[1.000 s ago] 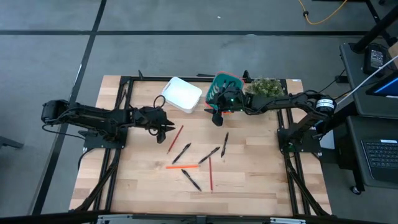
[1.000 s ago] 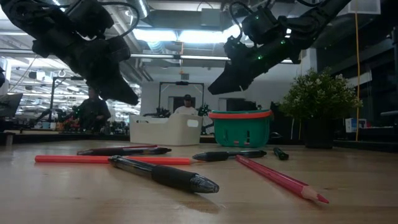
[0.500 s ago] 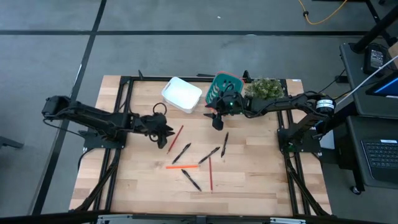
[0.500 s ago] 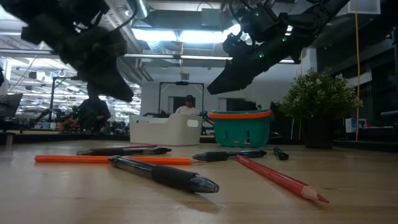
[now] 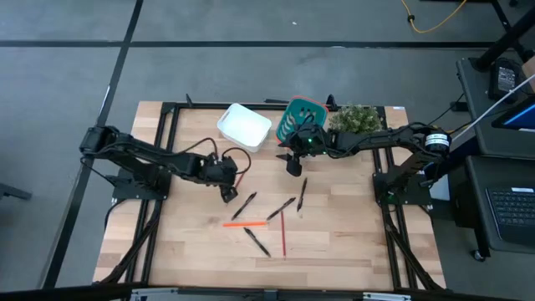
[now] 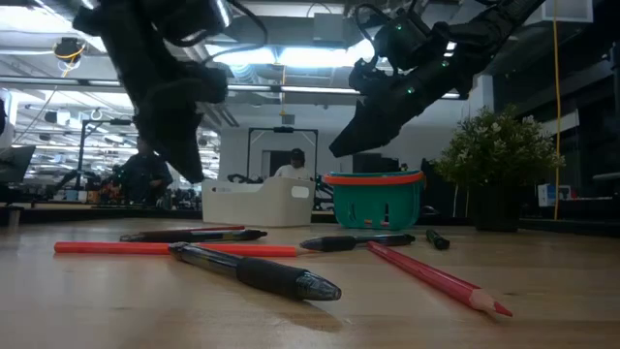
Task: Sort pens & pencils
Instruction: Put the red pencil into the green basket
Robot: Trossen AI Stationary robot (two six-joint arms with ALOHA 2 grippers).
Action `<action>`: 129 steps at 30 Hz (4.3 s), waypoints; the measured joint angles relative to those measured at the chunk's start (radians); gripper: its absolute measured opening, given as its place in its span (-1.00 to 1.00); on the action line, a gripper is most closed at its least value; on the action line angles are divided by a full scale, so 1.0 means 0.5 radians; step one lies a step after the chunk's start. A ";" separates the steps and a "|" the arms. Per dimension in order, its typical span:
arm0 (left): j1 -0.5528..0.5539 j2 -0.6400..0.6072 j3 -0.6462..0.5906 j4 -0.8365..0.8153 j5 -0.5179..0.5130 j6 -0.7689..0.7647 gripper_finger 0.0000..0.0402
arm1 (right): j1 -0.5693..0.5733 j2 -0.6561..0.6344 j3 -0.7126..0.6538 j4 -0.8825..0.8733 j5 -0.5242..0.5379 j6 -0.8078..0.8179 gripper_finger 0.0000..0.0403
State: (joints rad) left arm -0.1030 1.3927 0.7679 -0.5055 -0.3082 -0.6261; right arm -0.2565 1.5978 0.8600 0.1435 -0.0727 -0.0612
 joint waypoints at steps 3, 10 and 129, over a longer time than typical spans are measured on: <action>0.000 0.087 0.049 0.016 0.035 -0.083 -0.50 | 0.001 0.000 0.000 -0.023 0.000 0.001 0.04; -0.005 0.229 0.075 0.098 0.183 -0.269 -0.50 | 0.001 -0.001 -0.001 -0.062 0.000 -0.002 0.04; 0.015 0.612 0.084 0.158 0.235 -0.350 -0.89 | 0.000 -0.001 -0.001 -0.240 -0.001 -0.008 0.04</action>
State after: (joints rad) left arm -0.0956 1.6989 0.8097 -0.4264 -0.1909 -0.8012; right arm -0.2567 1.5974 0.8597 0.0235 -0.0731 -0.0650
